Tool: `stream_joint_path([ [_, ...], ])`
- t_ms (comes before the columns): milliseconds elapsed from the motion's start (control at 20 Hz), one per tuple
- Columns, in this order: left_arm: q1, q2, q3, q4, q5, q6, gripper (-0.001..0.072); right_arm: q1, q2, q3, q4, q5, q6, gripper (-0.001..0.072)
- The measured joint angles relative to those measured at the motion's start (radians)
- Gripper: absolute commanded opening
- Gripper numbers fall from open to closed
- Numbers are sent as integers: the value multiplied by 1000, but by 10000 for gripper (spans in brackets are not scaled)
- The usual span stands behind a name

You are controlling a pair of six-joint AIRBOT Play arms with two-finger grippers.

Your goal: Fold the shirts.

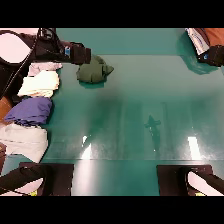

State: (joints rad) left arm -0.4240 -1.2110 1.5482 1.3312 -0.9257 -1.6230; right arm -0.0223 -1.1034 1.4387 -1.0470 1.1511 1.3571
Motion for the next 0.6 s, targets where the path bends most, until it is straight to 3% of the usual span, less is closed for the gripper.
stream_joint_path([
  [50, 0, 0, 0, 11, 21, 2, 359, 0, 0, 0, 0, 0, 0, 15],
  [100, 0, -4, 0, 35, 45, 3, 538, 0, 0, 0, 0, 0, 0, 15],
  [400, 70, -140, -2, 230, 107, -100, 535, 0, 0, 0, 3, 0, 0, 15],
  [600, 176, -332, -2, 179, 144, -156, 535, 0, 0, 0, 5, 0, 0, 15],
])
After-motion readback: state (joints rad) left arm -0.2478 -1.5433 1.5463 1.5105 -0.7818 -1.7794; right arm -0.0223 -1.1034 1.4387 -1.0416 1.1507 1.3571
